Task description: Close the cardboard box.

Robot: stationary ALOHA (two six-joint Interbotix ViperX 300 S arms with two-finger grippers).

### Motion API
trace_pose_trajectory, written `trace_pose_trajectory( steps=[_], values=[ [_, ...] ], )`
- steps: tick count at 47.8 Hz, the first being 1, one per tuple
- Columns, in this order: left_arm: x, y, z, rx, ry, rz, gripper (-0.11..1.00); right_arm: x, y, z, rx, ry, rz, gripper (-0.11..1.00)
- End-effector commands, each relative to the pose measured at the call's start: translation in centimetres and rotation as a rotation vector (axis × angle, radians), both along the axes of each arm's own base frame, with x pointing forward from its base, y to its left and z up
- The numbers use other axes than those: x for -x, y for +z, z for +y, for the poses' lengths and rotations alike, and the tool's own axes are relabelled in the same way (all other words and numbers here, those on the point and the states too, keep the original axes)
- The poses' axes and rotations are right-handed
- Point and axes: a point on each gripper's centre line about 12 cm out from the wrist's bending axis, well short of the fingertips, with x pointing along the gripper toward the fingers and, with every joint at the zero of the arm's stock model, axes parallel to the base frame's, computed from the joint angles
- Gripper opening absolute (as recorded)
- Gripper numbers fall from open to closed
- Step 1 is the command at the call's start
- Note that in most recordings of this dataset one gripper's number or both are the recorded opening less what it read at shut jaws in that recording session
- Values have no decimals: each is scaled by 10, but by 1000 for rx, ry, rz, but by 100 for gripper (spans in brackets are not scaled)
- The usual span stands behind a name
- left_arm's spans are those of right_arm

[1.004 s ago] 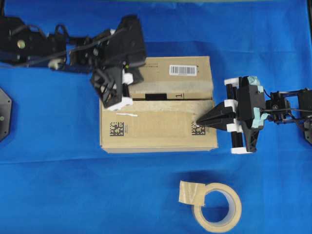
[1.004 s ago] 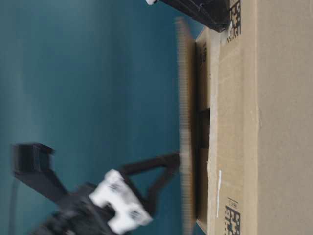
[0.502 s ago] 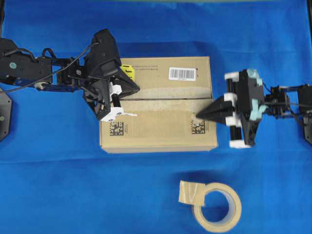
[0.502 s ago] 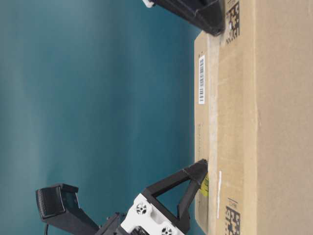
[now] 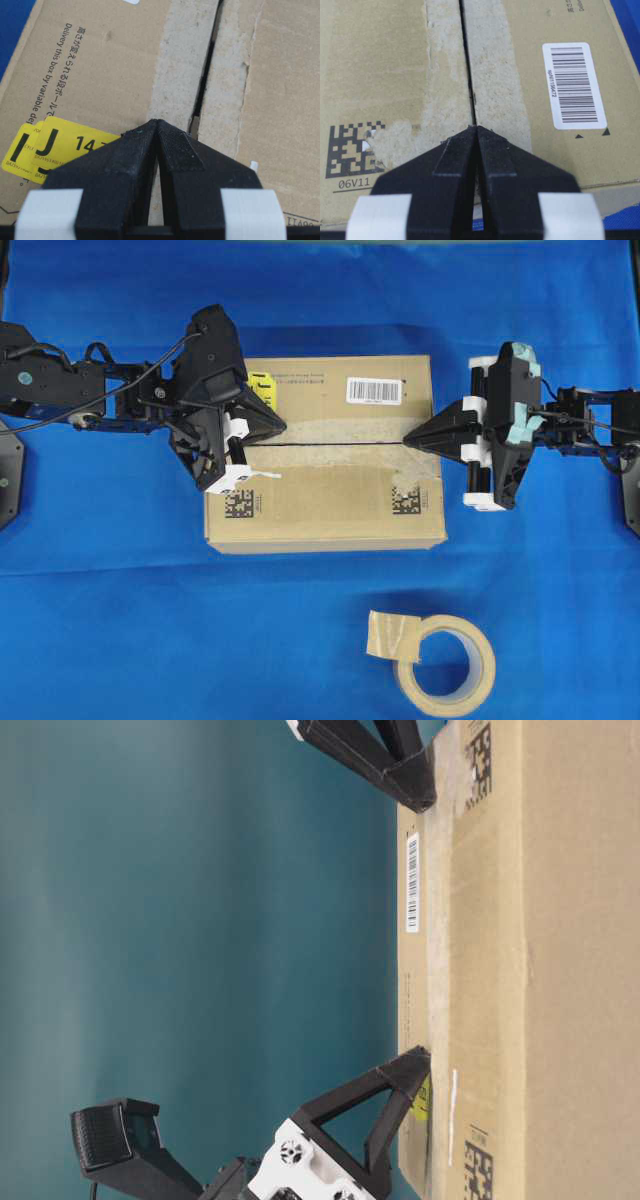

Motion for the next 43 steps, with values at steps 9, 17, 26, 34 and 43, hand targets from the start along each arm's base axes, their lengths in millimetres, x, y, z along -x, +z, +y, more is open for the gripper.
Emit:
trace_pose_trajectory(
  steps=[9,17,26,34,43],
  values=[
    [-2,5,-8,-1,-22,-23,1,1,0,-3,-1,-12,-12,0],
    [-1,6,-8,-4,-24,-41,1,1,-2,-3,-1,-12,-5,0],
    [3,12,-11,-19,-32,-129,1,1,-7,-3,-5,-15,1,0],
    [13,18,-16,-49,-53,-261,1,1,-6,-3,-4,-16,-10,0],
    [31,15,-19,-107,-77,-408,1,1,-6,-3,-4,-17,-11,0]
  ],
)
